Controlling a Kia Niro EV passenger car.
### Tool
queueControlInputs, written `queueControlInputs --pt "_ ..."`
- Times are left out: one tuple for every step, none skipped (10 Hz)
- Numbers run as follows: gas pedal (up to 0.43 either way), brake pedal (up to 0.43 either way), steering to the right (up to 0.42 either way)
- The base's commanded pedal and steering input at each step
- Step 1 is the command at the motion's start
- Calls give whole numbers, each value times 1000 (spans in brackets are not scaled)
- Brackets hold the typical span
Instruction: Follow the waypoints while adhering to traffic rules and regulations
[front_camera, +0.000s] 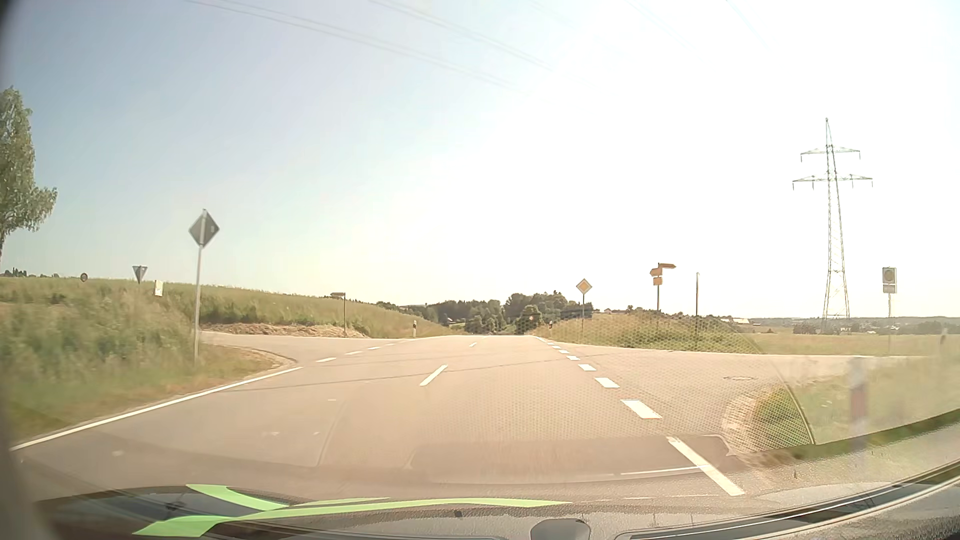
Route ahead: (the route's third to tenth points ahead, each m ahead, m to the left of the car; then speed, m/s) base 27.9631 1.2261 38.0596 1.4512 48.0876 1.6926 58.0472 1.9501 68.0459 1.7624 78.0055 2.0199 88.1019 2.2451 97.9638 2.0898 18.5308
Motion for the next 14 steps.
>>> queueControlInputs --pt "220 0 -3" --pt "220 0 -5" --pt "220 0 -7" --pt "209 0 -7" --pt "209 0 -8" --pt "209 0 -7" --pt "220 0 -7" --pt "220 0 -7" --pt "220 0 -6" --pt "220 0 -5" --pt "220 0 -5" --pt "220 0 -5" --pt "220 0 -4" --pt "220 0 -4"
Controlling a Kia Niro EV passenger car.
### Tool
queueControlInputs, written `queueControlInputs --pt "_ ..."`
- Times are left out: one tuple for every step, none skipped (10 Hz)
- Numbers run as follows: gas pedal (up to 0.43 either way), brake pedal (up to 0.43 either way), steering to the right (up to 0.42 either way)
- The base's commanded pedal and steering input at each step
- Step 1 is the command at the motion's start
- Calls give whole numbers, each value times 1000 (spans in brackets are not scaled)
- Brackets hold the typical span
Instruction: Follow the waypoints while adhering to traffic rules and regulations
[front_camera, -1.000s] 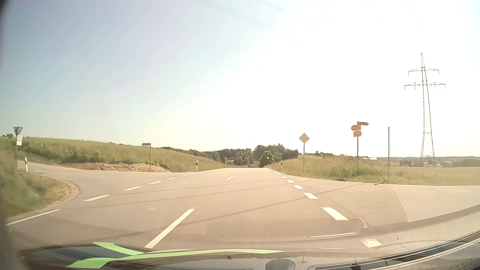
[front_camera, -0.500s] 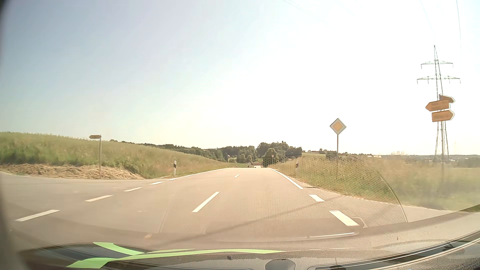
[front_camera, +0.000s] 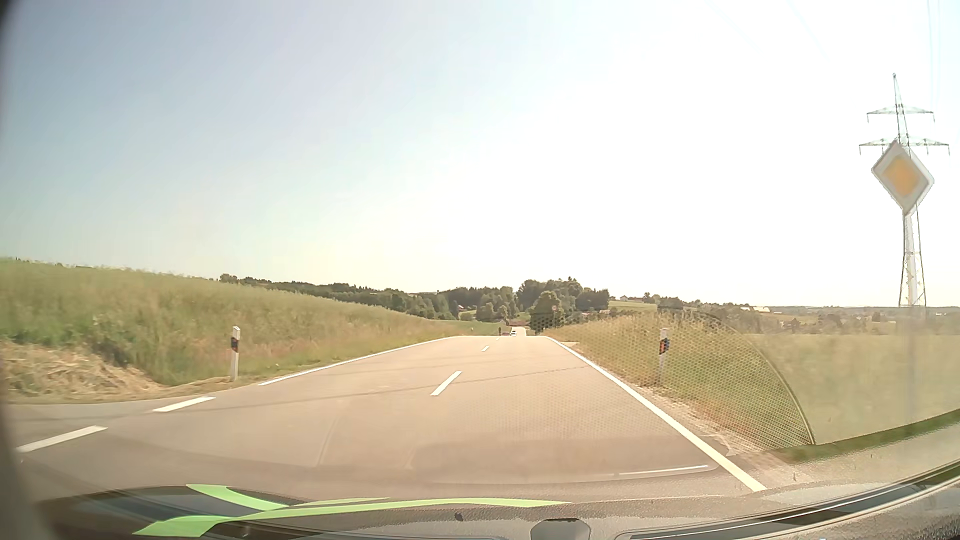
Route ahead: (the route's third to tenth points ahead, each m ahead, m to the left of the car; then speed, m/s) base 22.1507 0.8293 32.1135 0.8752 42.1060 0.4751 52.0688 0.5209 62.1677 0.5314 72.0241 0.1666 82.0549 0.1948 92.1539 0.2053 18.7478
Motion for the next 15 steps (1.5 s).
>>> queueControlInputs --pt "220 0 -1" --pt "220 0 1" --pt "220 0 2" --pt "220 0 1" --pt "220 0 2" --pt "220 0 3" --pt "220 0 3" --pt "220 0 3" --pt "220 0 3" --pt "209 0 4" --pt "209 0 5" --pt "209 0 4" --pt "209 0 4" --pt "209 0 4" --pt "209 0 3"
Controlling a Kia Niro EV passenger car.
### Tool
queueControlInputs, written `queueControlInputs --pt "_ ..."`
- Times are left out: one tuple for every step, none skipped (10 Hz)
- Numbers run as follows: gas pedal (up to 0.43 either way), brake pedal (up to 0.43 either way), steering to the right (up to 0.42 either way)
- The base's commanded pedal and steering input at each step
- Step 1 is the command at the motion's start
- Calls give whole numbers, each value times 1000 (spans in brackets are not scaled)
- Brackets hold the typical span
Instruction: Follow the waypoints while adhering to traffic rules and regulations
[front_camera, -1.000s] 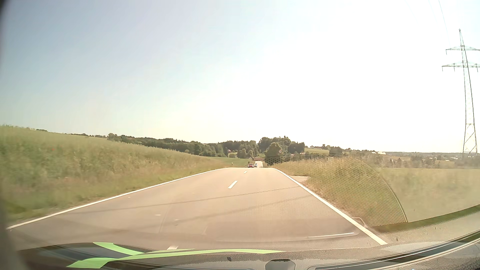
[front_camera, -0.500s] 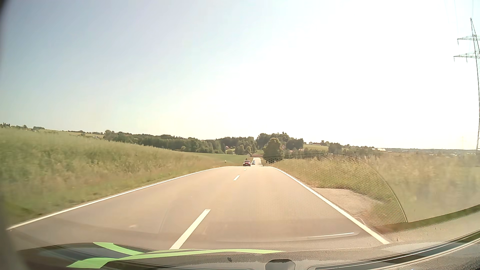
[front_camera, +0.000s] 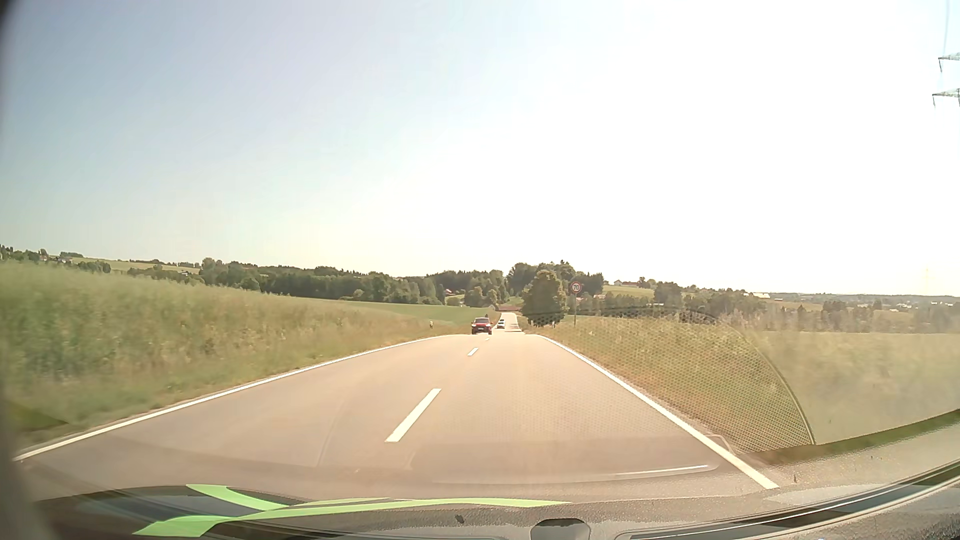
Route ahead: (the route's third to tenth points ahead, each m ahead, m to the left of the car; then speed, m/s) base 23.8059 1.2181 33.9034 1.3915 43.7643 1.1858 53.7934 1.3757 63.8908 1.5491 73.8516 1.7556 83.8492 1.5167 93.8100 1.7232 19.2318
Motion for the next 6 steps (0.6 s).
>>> queueControlInputs --pt "197 0 2" --pt "197 0 2" --pt "197 0 2" --pt "197 0 2" --pt "189 0 2" --pt "138 0 2"
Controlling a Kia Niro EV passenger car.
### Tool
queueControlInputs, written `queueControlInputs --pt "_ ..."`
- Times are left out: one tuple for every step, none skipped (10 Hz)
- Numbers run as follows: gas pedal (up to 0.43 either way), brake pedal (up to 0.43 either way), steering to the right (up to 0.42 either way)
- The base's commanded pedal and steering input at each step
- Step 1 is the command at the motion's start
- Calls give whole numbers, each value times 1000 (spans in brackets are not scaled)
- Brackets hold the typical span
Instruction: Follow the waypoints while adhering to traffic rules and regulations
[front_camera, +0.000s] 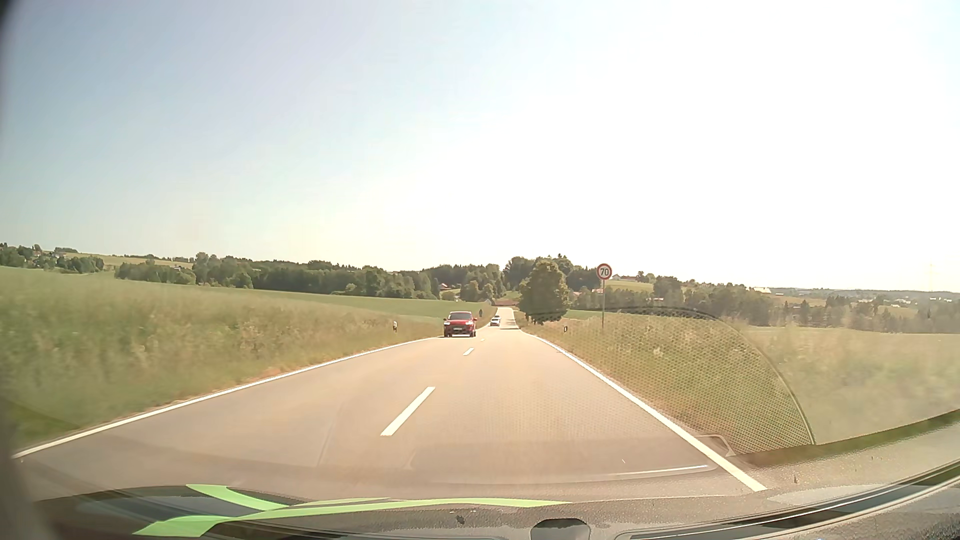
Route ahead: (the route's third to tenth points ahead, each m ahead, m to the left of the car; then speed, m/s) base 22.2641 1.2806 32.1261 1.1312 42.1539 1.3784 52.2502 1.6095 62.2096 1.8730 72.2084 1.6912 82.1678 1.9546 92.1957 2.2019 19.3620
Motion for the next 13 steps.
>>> queueControlInputs --pt "130 0 1" --pt "130 0 1" --pt "130 0 1" --pt "138 0 1" --pt "138 0 1" --pt "138 0 0" --pt "138 0 0" --pt "138 0 0" --pt "138 0 0" --pt "138 0 -1" --pt "138 0 -1" --pt "138 0 -1" --pt "138 0 -1"
